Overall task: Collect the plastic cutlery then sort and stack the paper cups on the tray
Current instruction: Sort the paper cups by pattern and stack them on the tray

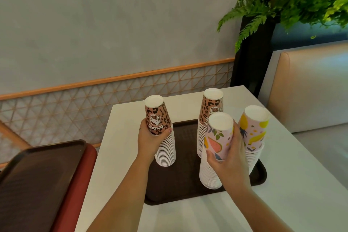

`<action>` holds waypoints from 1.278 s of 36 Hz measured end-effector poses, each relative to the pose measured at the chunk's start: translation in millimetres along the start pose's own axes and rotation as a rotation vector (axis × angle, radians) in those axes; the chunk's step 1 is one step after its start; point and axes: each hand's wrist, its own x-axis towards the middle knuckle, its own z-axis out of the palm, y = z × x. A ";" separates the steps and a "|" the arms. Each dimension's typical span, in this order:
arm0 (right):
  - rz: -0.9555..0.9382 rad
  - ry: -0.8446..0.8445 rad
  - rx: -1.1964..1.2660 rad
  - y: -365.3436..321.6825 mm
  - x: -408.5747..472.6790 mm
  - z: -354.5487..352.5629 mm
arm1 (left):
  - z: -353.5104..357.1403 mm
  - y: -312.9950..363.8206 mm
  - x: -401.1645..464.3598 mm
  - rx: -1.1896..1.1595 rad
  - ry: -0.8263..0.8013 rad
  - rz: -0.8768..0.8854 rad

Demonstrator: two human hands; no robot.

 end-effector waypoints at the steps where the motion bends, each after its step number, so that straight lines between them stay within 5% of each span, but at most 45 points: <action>1: 0.008 0.003 -0.006 0.7 0.1 -0.5 | 0.7 0.4 -2.2 0.007 0.024 0.005; 8: 0.012 0.018 -0.016 3.3 0.2 -1.1 | 14.6 25.1 -51.5 0.123 0.472 0.294; 12: -0.014 0.044 -0.023 2.5 -0.8 -0.8 | 34.8 36.1 -63.2 -0.030 0.178 0.384; 16: -0.074 0.086 0.020 -2.5 -4.5 -5.0 | 54.4 34.5 -47.9 -0.057 -0.173 0.286; 22: -0.212 0.266 0.050 -7.3 -7.0 -23.2 | 73.8 26.7 -18.4 0.048 -0.413 0.125; 27: -0.097 0.355 0.180 5.2 -2.9 -33.4 | 86.1 30.0 -0.6 0.023 -0.573 0.038; 35: 0.192 0.136 0.178 39.2 4.4 -37.7 | 101.7 39.0 9.8 -0.012 -0.650 -0.018; 46: 0.262 0.112 0.113 43.4 5.5 -33.9 | 100.5 28.0 -0.9 -0.040 -0.336 -0.020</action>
